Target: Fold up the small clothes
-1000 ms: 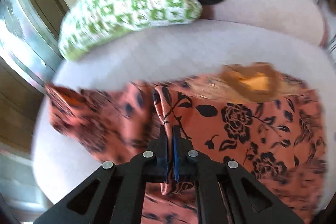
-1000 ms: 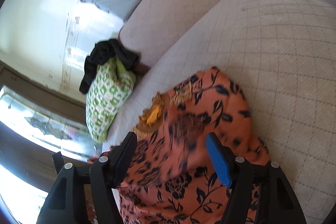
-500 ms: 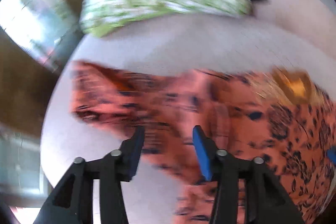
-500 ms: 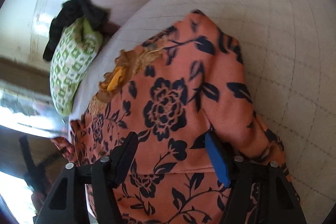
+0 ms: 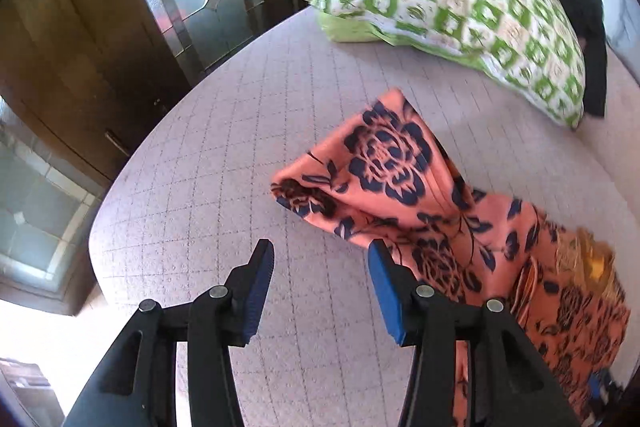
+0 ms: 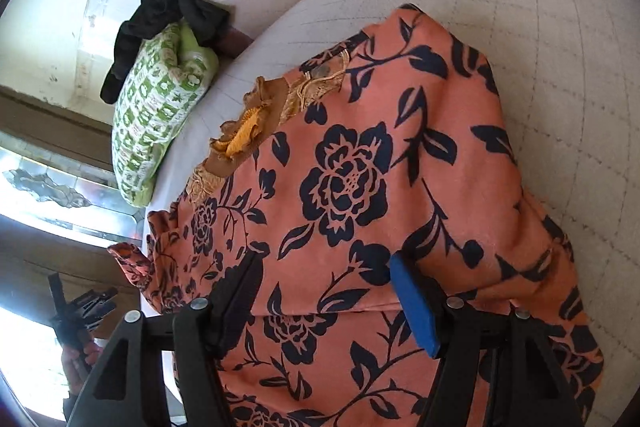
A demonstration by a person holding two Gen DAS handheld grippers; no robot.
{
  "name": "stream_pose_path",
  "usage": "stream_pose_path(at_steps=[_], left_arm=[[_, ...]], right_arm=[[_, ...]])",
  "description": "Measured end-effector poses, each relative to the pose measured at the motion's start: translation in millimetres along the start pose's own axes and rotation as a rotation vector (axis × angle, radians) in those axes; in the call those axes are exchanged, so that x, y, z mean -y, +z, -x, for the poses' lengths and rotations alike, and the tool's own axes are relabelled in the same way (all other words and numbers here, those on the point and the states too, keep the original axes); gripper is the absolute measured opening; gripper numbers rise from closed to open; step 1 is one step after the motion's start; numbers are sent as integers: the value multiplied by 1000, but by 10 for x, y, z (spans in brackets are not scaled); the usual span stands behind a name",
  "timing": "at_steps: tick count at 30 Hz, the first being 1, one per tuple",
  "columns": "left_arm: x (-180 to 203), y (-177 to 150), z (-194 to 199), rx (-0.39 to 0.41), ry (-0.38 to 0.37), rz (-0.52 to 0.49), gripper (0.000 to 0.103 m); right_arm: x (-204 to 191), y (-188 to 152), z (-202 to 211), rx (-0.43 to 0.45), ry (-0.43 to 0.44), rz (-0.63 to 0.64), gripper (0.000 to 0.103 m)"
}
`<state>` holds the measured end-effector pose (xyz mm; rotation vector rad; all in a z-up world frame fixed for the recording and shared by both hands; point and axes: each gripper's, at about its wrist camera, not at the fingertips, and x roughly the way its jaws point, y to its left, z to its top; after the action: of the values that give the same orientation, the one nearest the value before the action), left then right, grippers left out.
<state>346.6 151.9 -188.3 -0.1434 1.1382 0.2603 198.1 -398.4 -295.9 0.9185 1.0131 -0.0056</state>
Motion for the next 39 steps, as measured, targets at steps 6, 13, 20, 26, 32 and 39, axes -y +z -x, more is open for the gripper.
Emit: stream_pose_path(at_steps=[6, 13, 20, 26, 32, 39], left_arm=[[120, 227, 140, 75, -46, 13, 59], [225, 518, 199, 182, -35, -88, 87], [88, 639, -40, 176, -97, -176, 87], [79, 677, -136, 221, -120, -250, 87], [200, 616, -339, 246, -113, -333, 87], [331, 515, -544, 232, -59, -411, 57]], right_arm=[[2, -5, -30, 1, -8, 23, 71], [-44, -17, -56, 4, -13, 56, 76], [-137, -61, -88, 13, -50, 134, 79], [-177, -78, -122, 21, -59, 167, 83], [-214, -96, -154, 27, -69, 196, 85], [-238, -105, -167, 29, -78, 217, 85]])
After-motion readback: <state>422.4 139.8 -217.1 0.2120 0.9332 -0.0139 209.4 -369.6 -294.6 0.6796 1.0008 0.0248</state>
